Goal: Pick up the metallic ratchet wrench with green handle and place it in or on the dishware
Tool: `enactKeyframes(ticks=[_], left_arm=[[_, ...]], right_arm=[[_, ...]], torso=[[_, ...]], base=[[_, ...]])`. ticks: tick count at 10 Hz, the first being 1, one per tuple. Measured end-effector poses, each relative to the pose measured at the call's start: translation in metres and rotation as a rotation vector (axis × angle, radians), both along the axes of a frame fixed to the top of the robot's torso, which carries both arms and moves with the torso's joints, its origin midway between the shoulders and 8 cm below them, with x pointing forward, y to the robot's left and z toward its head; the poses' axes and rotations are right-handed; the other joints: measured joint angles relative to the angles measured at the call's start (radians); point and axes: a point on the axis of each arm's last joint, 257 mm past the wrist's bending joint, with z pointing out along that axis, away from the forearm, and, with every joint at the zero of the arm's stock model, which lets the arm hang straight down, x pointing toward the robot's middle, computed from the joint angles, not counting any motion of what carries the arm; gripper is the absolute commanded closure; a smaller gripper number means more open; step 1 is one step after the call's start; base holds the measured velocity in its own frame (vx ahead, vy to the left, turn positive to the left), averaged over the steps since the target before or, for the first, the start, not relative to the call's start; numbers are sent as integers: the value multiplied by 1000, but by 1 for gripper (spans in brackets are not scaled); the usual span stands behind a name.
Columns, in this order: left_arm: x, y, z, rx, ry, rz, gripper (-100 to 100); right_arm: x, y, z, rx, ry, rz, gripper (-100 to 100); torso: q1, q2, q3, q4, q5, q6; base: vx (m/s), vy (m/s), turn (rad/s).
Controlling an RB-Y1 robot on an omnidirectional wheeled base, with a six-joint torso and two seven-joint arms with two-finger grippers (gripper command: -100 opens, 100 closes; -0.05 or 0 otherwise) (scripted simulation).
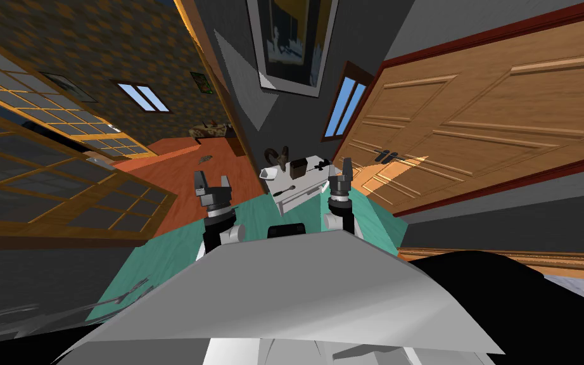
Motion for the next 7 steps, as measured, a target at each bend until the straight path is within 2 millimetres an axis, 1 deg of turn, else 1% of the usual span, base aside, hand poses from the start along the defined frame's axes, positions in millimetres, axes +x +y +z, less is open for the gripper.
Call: enactKeyframes(ticks=[4, 7], left_arm=[[3, 9, -5, 34, 50, -29, -100], [8, 31, -18, 17, 119, -35, -100]], right_arm=[[0, 0, 0, 0, 0, 0, 0], [0, 0, 0, 0, 0, 0, 0]], torso=[[2, 1, 0, 0, 0, 0], [2, 0, 0, 0, 0, 0]], base=[[-7, 16, -70], [-4, 15, -125]])
